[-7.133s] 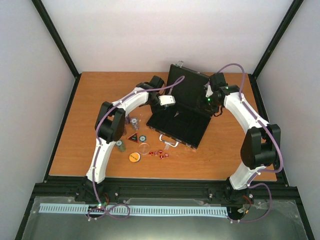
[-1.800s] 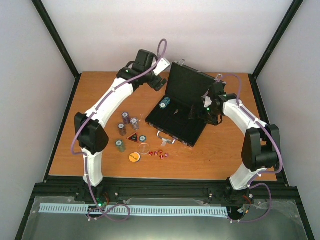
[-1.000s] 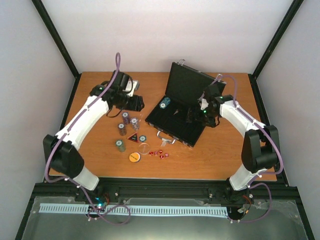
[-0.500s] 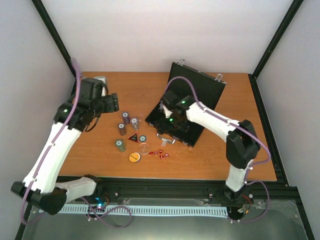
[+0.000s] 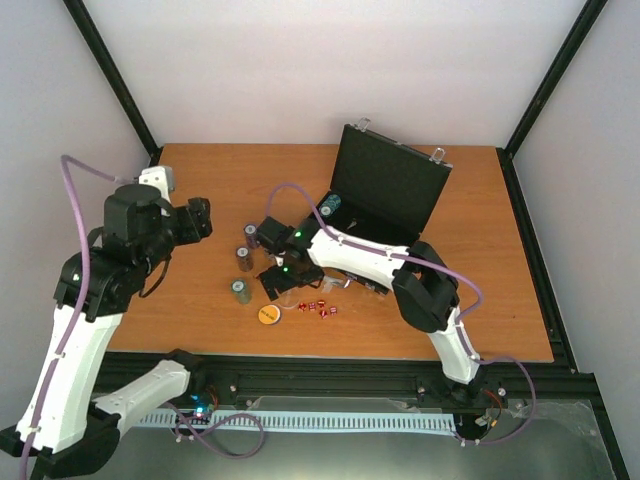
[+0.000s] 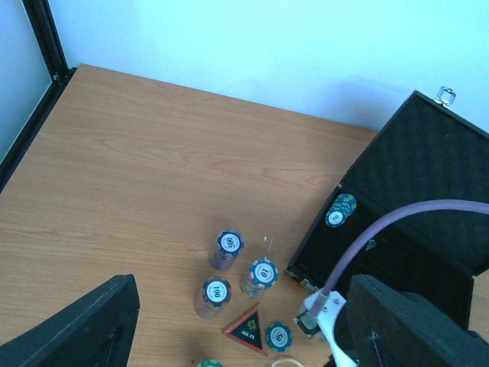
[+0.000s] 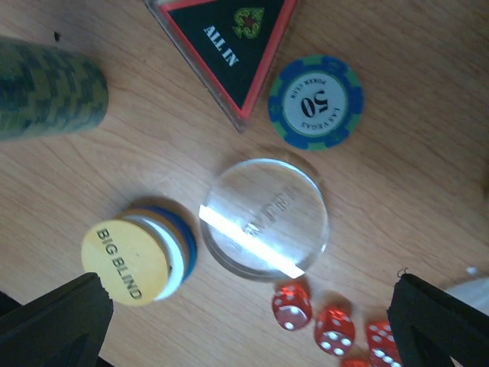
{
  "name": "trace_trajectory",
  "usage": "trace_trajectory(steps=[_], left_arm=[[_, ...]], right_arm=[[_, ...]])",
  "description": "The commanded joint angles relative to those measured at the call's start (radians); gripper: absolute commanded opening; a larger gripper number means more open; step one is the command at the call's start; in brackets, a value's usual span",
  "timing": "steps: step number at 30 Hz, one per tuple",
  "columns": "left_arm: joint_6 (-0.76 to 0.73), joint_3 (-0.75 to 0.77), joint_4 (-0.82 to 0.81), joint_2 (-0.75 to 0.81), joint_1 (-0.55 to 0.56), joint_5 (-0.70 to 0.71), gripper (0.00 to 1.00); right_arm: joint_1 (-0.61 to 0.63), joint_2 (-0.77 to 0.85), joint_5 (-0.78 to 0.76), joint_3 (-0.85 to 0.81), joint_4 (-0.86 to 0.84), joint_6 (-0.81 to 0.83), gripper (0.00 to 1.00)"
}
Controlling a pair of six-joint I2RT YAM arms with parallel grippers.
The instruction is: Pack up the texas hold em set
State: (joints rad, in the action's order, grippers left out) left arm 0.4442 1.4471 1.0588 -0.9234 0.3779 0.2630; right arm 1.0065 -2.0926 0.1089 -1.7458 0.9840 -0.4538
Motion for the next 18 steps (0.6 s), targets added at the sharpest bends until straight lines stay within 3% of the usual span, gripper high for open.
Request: trace_trajectory(steps=[1, 18], left_arm=[[0.019, 0.000, 0.038, 0.025, -0.002, -0.047, 0.77], [0.005, -0.029, 0.076, 0.093, -0.002, -0.103, 0.77]], right_arm=[[0.028, -0.043, -0.067, -0.047, 0.010, -0.102, 1.00], [0.029, -0.159, -0.120, -0.082, -0.018, -0.215, 1.00]])
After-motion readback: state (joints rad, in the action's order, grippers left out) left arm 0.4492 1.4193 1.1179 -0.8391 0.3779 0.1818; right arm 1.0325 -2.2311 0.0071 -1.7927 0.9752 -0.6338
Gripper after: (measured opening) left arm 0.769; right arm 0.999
